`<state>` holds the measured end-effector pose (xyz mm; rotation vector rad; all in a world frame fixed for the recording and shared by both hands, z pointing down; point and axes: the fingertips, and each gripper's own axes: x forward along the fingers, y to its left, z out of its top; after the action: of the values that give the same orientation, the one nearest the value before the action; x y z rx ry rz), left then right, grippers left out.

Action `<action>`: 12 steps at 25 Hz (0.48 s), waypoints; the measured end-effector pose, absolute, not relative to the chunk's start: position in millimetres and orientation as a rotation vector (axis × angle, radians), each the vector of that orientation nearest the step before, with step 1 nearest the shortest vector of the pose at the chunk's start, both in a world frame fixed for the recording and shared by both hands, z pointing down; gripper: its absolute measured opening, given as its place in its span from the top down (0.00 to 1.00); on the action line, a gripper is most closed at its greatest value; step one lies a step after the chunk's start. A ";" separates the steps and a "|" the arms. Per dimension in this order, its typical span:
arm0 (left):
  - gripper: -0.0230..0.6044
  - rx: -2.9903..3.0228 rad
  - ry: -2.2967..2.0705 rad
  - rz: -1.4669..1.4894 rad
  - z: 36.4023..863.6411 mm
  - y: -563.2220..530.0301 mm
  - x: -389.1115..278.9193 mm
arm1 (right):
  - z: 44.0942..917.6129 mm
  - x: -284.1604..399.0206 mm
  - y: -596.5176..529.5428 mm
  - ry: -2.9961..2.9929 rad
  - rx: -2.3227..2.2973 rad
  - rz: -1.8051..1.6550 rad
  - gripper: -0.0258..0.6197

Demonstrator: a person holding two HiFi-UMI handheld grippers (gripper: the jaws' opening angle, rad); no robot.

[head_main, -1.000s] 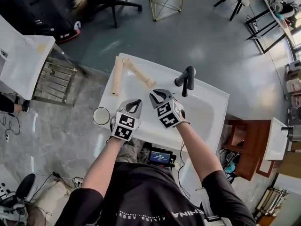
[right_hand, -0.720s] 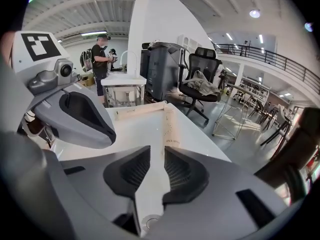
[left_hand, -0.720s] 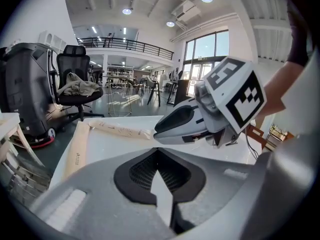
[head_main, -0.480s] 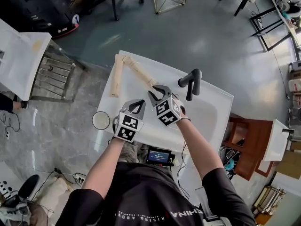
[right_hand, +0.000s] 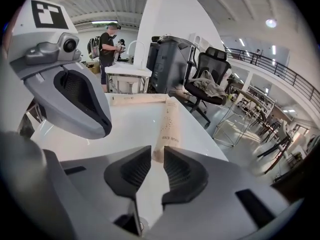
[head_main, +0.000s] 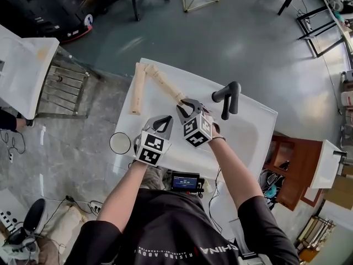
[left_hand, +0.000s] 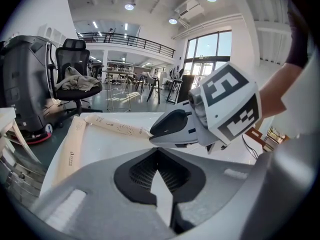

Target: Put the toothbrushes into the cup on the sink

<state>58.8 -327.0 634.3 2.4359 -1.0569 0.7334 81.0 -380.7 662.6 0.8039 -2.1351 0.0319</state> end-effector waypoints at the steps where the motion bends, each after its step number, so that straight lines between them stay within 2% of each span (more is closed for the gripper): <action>1: 0.96 2.435 -1.055 0.730 634.1 -327.3 59.3 | 663.3 81.8 -381.2 -2.133 0.807 0.027 0.83; 4: 0.96 2.432 -1.051 0.726 634.4 -327.6 59.5 | 663.2 83.3 -383.3 -2.130 0.823 0.019 0.90; 12: 0.96 2.431 -1.049 0.735 633.8 -326.3 57.9 | 656.7 82.6 -387.1 -2.147 0.859 0.032 0.94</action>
<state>57.9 -326.3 633.8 2.4315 -1.0490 0.7350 82.6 -387.1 656.7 0.8594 -2.1468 0.0323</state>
